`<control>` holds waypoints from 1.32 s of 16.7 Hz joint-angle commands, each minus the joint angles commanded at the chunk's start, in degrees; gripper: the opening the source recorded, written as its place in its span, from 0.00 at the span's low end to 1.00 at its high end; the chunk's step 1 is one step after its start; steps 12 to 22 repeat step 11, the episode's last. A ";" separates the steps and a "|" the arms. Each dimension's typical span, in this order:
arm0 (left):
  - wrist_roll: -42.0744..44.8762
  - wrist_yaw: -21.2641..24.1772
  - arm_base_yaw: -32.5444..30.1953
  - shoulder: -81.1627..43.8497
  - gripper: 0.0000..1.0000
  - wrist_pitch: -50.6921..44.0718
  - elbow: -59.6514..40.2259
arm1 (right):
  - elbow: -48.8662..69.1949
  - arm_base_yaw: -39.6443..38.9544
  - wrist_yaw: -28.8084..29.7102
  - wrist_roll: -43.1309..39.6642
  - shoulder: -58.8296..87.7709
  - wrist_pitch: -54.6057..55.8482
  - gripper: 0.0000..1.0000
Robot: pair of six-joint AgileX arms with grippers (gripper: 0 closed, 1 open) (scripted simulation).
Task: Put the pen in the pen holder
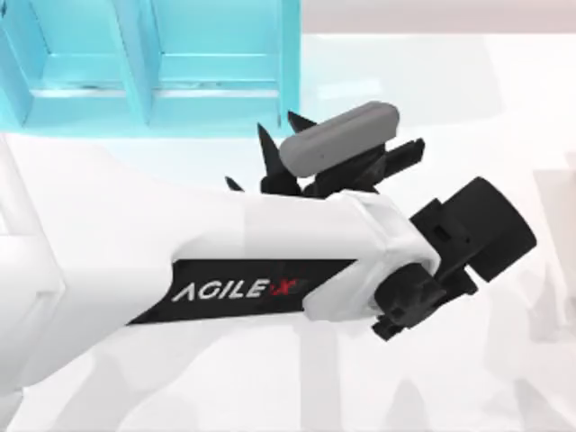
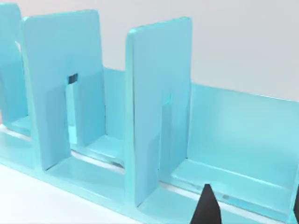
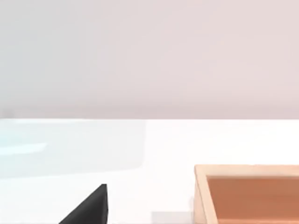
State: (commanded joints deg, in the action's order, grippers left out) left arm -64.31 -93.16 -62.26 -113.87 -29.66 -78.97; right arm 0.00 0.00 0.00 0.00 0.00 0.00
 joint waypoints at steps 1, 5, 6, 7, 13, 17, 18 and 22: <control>0.00 0.00 0.00 0.00 0.68 0.00 0.00 | 0.00 0.00 0.00 0.00 0.00 0.00 1.00; 0.00 0.00 0.00 0.00 0.98 0.00 0.00 | 0.00 0.00 0.00 0.00 0.00 0.00 1.00; 0.00 0.00 0.00 0.00 1.00 0.00 0.00 | 0.00 0.00 0.00 0.00 0.00 0.00 1.00; 0.00 0.00 0.00 0.00 1.00 0.00 0.00 | 0.00 0.00 0.00 0.00 0.00 0.00 1.00; 0.00 0.00 0.00 0.00 1.00 0.00 0.00 | 0.00 0.00 0.00 0.00 0.00 0.00 1.00; 0.00 0.00 0.00 0.00 1.00 0.00 0.00 | 0.00 0.00 0.00 0.00 0.00 0.00 1.00; 0.00 0.00 0.00 0.00 1.00 0.00 0.00 | 0.00 0.00 0.00 0.00 0.00 0.00 1.00; 0.00 0.00 0.00 0.00 1.00 0.00 0.00 | 0.00 0.00 0.00 0.00 0.00 0.00 1.00</control>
